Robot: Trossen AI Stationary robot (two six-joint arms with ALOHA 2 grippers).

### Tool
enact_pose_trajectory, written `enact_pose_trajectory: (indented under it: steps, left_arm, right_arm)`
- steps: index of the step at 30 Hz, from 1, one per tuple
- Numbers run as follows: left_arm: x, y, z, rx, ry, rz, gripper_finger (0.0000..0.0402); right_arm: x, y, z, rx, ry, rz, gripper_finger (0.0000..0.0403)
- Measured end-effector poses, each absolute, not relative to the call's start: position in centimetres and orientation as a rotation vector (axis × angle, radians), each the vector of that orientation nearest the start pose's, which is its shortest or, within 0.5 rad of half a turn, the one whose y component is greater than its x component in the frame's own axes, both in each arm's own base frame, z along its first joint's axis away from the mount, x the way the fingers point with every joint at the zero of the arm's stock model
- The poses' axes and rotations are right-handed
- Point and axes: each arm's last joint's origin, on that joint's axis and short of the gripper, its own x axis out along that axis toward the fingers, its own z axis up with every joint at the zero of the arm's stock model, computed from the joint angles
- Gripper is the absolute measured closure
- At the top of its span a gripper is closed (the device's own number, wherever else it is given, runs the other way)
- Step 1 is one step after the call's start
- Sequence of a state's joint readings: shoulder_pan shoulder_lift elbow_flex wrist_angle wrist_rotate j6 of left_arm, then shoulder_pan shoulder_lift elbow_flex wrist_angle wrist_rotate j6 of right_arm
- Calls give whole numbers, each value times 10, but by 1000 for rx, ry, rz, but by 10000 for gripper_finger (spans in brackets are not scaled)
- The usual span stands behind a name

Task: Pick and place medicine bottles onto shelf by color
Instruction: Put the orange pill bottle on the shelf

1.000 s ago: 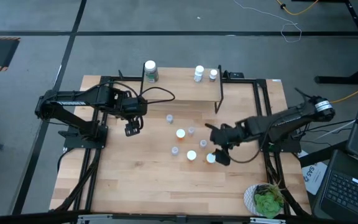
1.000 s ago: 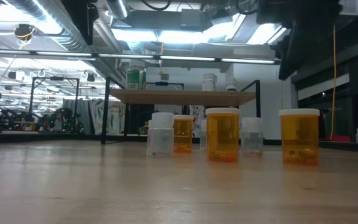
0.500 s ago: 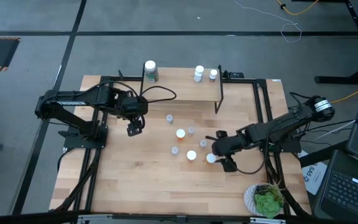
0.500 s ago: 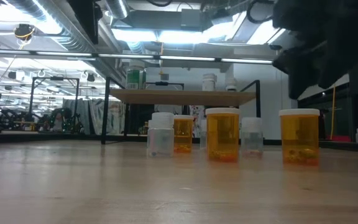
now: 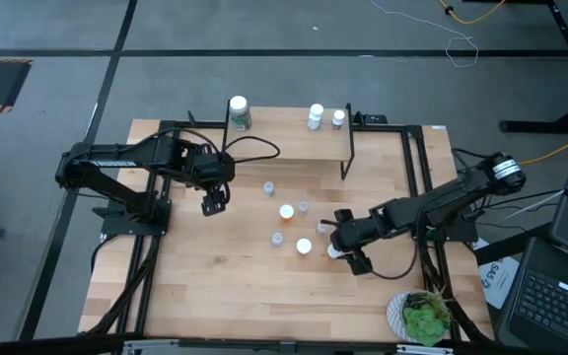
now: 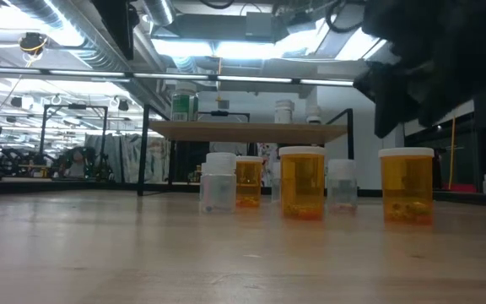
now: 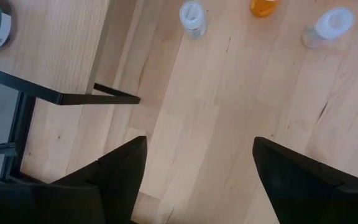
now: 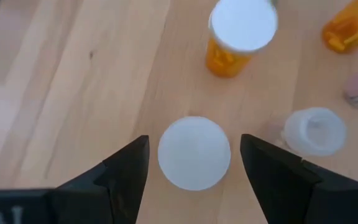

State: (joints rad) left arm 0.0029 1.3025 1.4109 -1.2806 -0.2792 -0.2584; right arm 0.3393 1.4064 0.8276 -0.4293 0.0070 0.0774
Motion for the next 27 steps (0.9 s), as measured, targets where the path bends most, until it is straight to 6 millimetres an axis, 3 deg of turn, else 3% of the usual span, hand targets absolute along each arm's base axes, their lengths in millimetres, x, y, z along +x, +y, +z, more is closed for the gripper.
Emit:
enact_pose_trajectory:
  steps: [14, 27]
  left_arm:
    - [224, 9, 356, -66, 1119, 397, 113]
    - [224, 9, 356, -66, 1119, 396, 113]
  right_arm:
    - [259, 91, 176, -125, 1082, 261, 149]
    - [262, 92, 175, -78, 1078, 231, 160]
